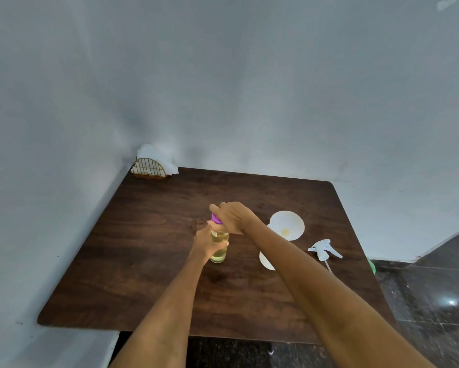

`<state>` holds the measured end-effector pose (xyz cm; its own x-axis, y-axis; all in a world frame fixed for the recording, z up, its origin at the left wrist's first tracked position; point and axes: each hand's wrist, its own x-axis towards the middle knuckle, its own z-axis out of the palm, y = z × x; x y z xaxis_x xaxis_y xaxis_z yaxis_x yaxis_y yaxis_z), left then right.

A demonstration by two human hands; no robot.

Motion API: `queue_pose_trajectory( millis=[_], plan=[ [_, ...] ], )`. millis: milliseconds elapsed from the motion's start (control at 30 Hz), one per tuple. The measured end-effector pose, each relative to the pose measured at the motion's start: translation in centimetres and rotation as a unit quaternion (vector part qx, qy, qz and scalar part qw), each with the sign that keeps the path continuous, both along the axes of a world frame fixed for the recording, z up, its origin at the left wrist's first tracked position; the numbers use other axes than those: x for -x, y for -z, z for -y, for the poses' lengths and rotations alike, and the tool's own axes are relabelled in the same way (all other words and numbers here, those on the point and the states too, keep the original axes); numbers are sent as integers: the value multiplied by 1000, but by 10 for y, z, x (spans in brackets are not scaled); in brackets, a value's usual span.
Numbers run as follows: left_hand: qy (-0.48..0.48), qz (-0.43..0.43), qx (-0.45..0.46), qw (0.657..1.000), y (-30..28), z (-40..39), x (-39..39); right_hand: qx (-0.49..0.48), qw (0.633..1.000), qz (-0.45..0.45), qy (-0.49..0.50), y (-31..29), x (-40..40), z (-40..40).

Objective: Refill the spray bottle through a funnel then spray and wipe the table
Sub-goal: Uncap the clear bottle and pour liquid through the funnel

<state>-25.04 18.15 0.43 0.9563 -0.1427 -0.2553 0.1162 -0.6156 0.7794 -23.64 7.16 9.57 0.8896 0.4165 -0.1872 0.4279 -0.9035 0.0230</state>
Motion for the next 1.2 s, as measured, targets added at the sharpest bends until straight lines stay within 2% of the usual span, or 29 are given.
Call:
queue_pose_trajectory(
  millis=[200,333,500,633,733,800,900,933,1033,1200],
  plan=[
    [-7,-22,-13,1000,-5,3,1,3,992,-35,118,-16,5,-13],
    [-4,-22,-7,1000,-8,2,3,69,992,-93,56,-36,5,-19],
    [-7,-28,6,1000,-7,0,6,143,983,-26,115,-34,10,-31],
    [4,-20,2,1000,-8,-1,6,71,991,-80,85,-38,8,-28],
    [-1,-34,-1,999,-8,0,6,47,986,-60,145,-37,12,-30],
    [4,-29,-11,1000,-7,1,6,49,986,-54,152,-34,12,-29],
    [8,-20,-12,1000,-8,1,7,32,981,-146,125,-37,8,-35],
    [6,-23,-9,1000,-8,0,6,28,979,-149,134,-36,7,-38],
    [0,-28,0,1000,-7,0,7,13,974,-66,216,-37,9,-40],
    [-3,-27,17,999,-7,0,7,68,981,-111,143,-47,11,-36]
  ],
)
